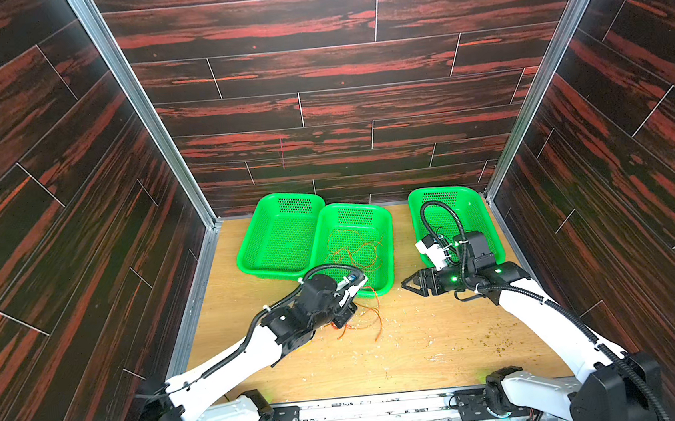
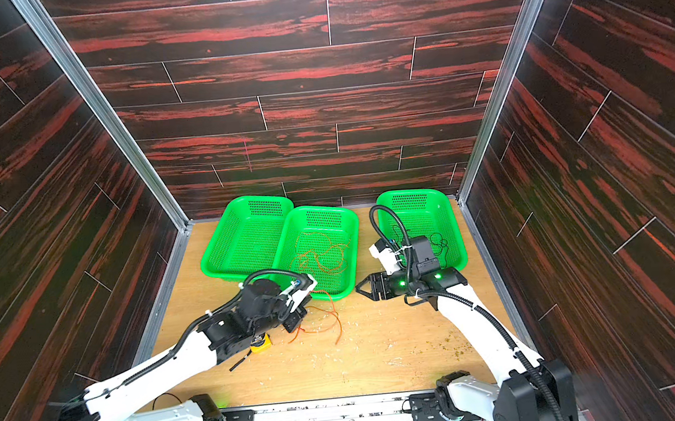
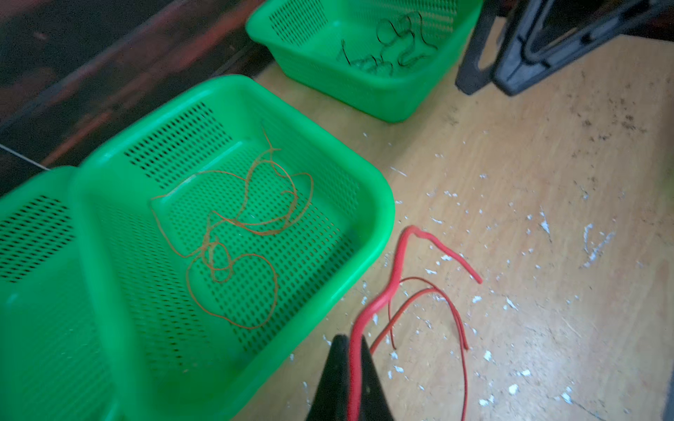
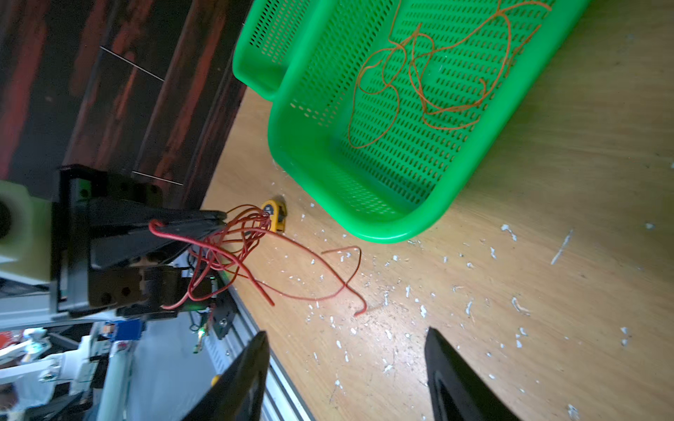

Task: Untangle and sort cables by color
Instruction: Untie the cable.

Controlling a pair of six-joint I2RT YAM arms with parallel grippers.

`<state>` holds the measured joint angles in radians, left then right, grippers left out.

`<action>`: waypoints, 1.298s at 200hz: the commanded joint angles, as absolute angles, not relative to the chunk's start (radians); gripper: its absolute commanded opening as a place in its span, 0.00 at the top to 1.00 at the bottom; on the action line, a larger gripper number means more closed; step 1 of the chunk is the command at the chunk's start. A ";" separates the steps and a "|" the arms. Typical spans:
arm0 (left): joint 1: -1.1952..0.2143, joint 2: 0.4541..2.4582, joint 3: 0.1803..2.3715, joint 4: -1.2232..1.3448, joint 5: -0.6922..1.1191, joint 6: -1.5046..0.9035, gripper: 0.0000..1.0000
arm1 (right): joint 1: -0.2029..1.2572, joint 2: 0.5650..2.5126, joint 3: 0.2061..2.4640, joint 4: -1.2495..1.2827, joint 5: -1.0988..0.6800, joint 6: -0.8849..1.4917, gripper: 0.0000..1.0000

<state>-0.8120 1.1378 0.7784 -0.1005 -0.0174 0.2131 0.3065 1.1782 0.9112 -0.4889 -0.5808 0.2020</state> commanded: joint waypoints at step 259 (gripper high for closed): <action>-0.814 1.090 0.833 0.230 0.018 0.048 1.00 | 0.670 0.951 0.611 0.114 -0.479 -0.147 0.46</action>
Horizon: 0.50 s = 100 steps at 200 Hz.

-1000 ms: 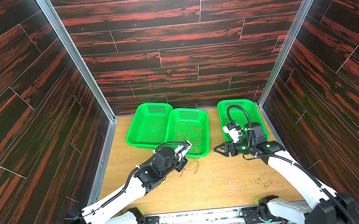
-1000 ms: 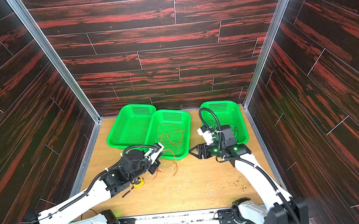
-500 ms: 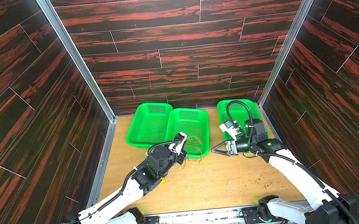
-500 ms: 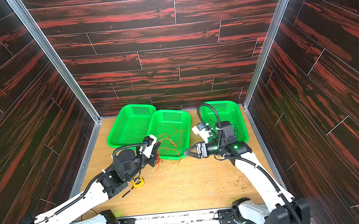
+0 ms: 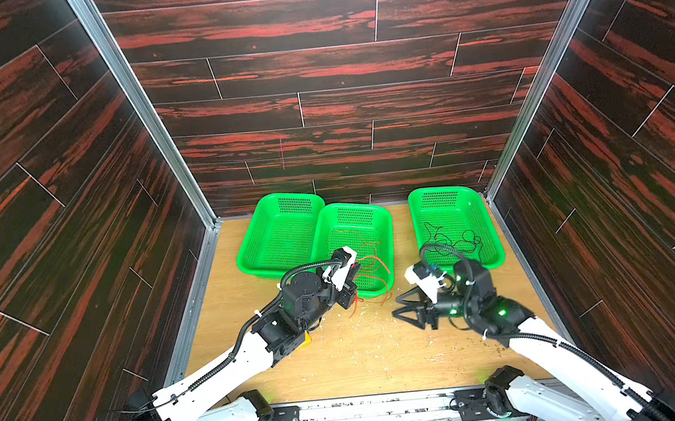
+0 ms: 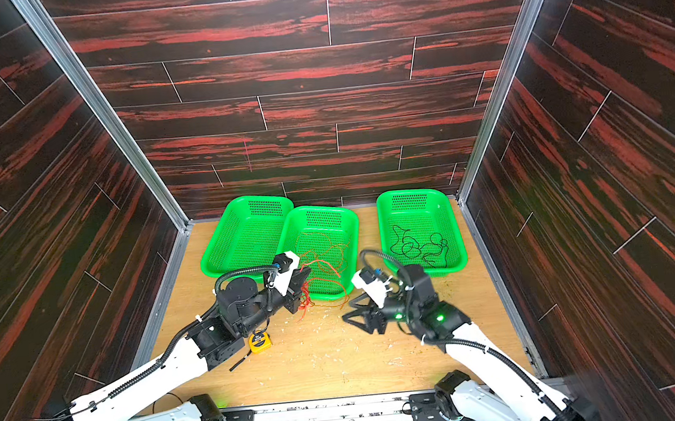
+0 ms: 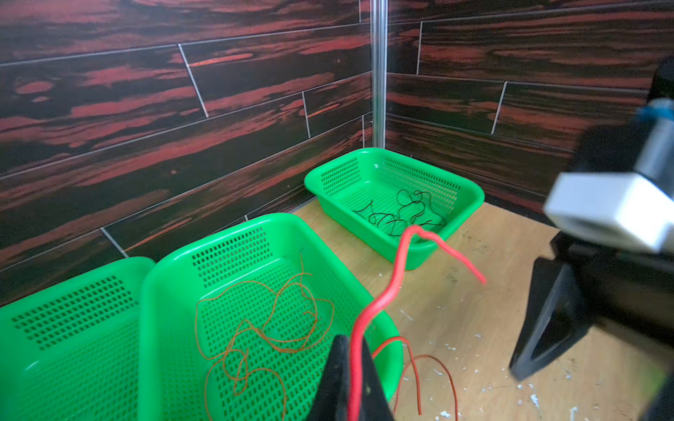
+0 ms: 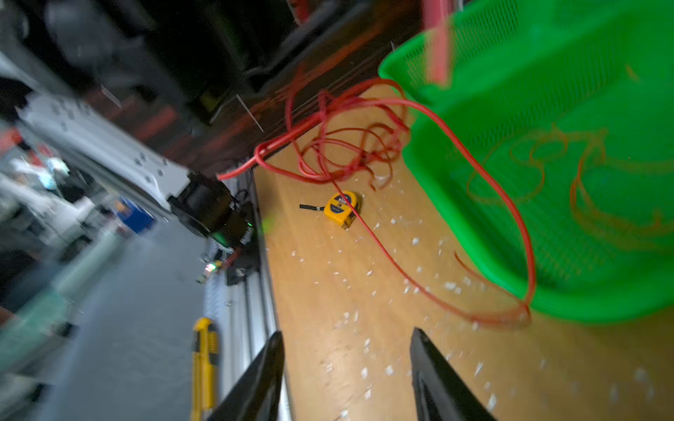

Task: Untangle and sort cables by color
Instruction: Untie the cable.

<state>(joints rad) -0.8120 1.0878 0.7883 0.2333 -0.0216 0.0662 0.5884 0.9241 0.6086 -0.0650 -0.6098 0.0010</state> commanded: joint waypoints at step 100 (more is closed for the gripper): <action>-0.815 1.087 0.852 0.192 0.072 0.029 1.00 | 0.802 1.183 0.692 0.200 -0.230 -0.313 0.54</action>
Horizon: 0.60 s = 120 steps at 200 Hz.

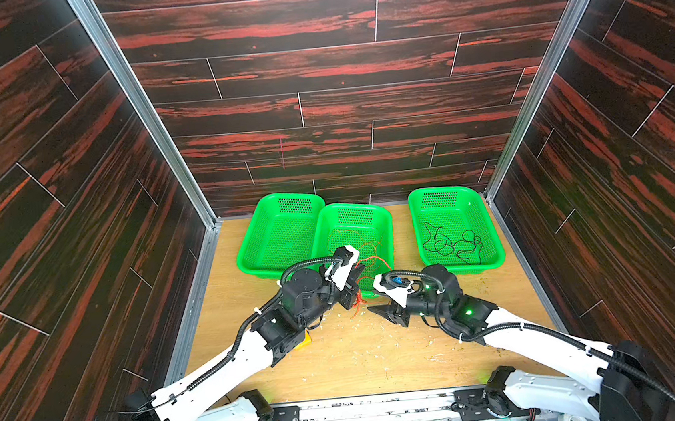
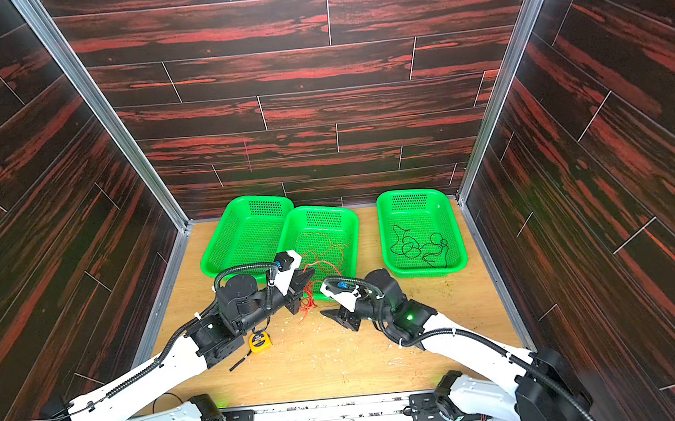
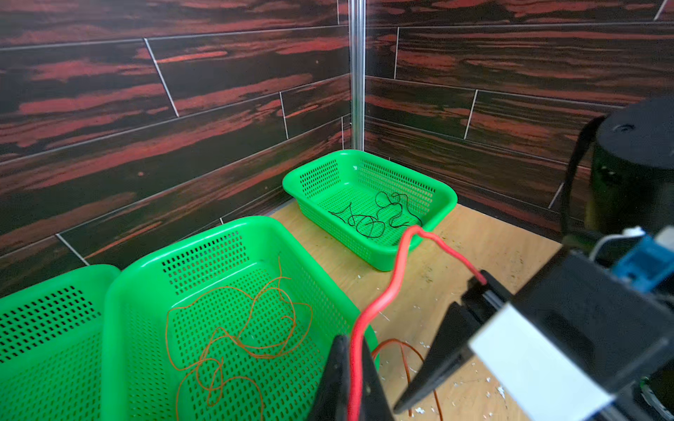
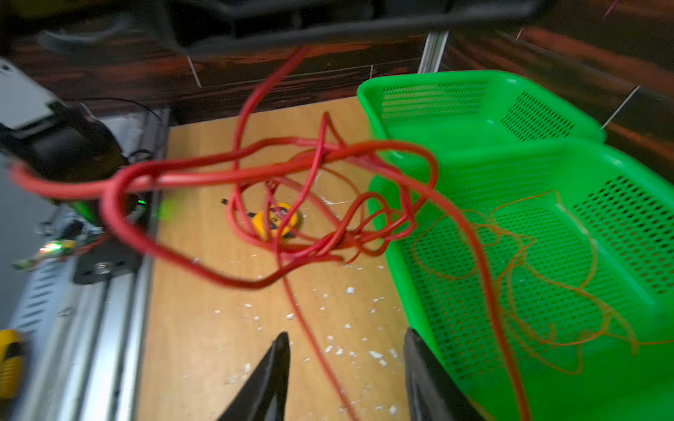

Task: Untangle and sort cables by color
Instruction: Untie the cable.

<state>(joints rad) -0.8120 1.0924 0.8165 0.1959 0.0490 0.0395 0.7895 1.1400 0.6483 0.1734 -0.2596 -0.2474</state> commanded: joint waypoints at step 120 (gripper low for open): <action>-0.767 0.953 0.771 0.116 -0.153 0.001 1.00 | 0.627 0.730 0.541 0.014 -0.100 -0.179 1.00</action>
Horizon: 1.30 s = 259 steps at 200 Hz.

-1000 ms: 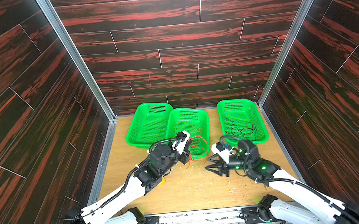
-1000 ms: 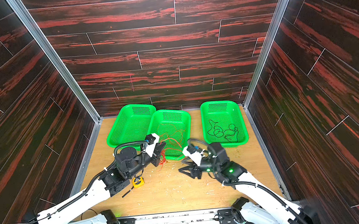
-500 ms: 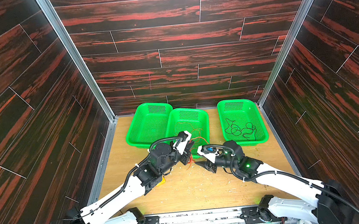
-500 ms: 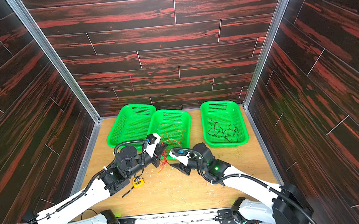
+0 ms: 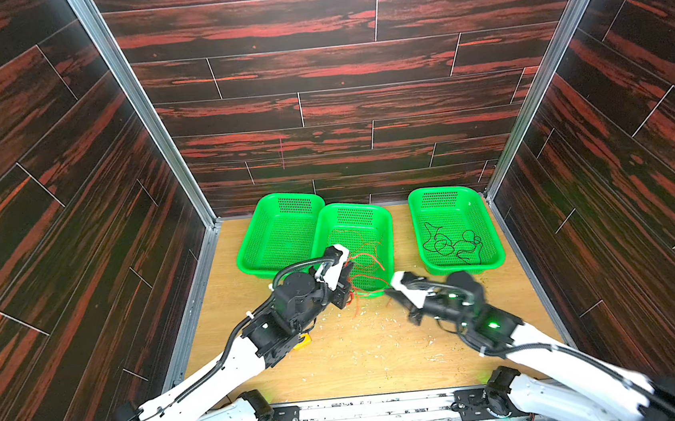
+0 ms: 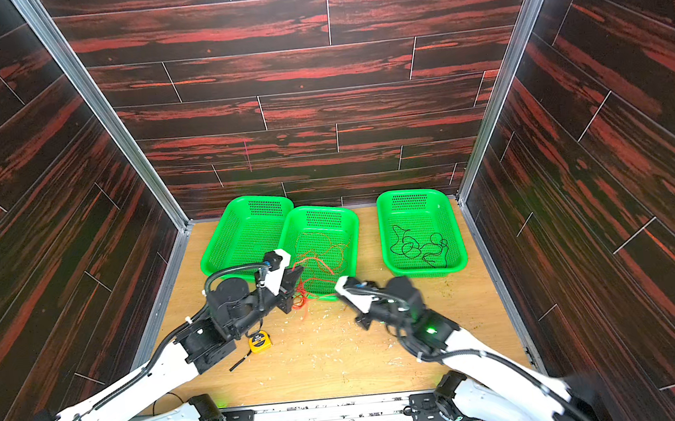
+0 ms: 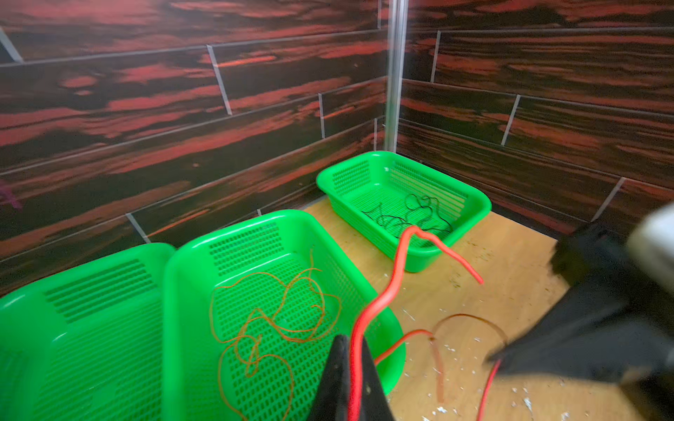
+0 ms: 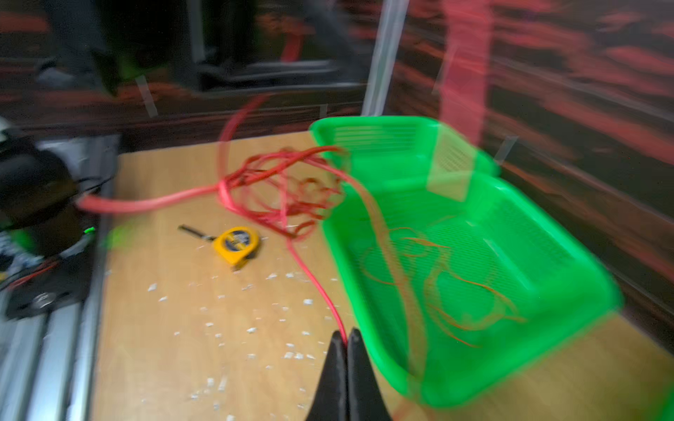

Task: Untangle and sort cables by color
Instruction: Untie the cable.

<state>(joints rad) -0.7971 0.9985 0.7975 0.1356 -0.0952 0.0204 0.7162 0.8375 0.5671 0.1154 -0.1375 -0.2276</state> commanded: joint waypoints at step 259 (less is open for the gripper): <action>-0.484 0.638 0.605 -0.227 -0.466 -0.070 1.00 | -0.014 0.636 0.681 -0.403 0.184 -0.066 1.00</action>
<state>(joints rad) -0.5262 0.6701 0.6205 -0.1551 -0.3515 -0.0814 0.0601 0.6369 0.6491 -0.3695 0.0463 -0.0788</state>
